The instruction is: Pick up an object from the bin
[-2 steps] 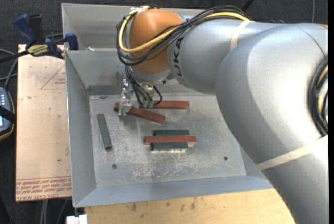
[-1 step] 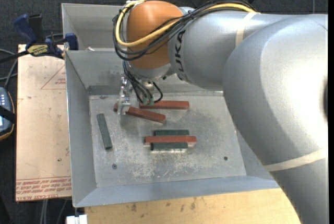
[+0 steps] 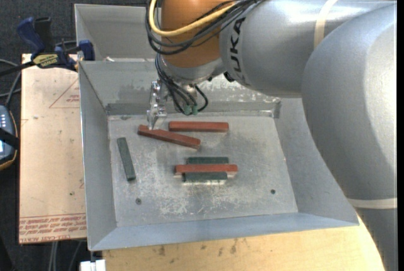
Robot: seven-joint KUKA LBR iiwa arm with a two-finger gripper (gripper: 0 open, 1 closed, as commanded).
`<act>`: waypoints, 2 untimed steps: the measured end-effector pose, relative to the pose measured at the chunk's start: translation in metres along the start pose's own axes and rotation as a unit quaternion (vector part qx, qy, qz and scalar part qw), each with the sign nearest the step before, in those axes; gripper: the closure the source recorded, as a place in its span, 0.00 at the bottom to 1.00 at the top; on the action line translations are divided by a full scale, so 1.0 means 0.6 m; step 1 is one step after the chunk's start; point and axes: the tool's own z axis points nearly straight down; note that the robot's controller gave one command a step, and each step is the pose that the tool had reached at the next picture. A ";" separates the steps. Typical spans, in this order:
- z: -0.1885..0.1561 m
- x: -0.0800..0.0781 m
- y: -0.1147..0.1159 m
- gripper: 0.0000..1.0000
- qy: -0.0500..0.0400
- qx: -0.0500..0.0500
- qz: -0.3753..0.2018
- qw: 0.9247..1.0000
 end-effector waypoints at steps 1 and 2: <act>0.075 0.035 -0.009 0.00 -0.002 -0.001 0.039 0.999; 0.082 0.039 -0.010 0.00 0.000 0.000 0.041 0.999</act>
Offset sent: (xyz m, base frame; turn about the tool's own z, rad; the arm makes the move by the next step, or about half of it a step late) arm 0.0000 0.0000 0.0000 0.0000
